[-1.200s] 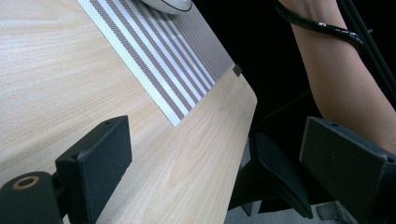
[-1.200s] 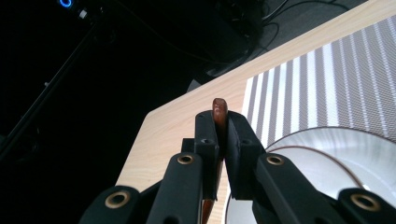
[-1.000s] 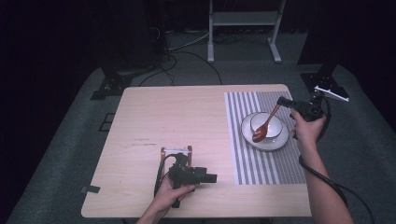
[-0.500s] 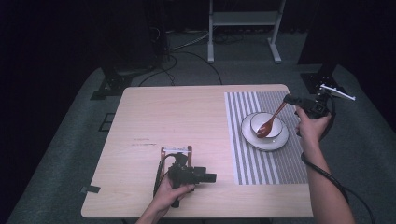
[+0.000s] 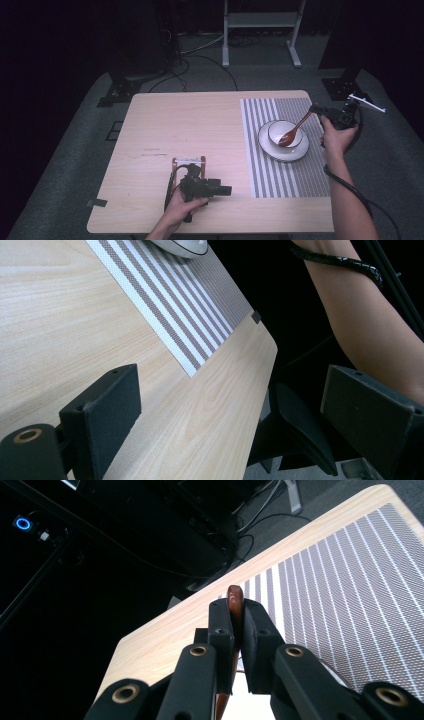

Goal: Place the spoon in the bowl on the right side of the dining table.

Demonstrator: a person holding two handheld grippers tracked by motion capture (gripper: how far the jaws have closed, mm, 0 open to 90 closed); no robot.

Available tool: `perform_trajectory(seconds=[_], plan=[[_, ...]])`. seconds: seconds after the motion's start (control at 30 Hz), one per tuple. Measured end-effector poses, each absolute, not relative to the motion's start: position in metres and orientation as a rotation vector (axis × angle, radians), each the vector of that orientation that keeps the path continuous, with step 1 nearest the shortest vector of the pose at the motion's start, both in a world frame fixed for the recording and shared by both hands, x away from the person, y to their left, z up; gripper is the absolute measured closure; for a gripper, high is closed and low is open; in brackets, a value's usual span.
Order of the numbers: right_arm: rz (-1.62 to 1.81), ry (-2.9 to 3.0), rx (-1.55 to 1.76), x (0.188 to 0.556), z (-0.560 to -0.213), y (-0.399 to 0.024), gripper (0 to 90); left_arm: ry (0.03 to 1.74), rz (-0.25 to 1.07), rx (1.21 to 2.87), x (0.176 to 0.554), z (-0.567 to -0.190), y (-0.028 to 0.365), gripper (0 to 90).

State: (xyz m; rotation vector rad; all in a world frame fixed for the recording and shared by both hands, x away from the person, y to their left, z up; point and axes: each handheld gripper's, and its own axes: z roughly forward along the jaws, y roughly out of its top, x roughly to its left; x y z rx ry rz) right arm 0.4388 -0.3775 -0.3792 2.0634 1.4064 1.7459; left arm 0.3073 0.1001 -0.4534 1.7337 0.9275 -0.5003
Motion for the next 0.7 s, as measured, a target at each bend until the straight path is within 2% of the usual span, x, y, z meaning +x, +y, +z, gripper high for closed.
perform_trajectory(seconds=[0.7], plan=[[1.667, 1.392, 2.073, 0.437, -0.390, -0.384, 82.9, 0.931, -0.499, 1.734, 0.308, -0.454, 0.100, 7.9]])
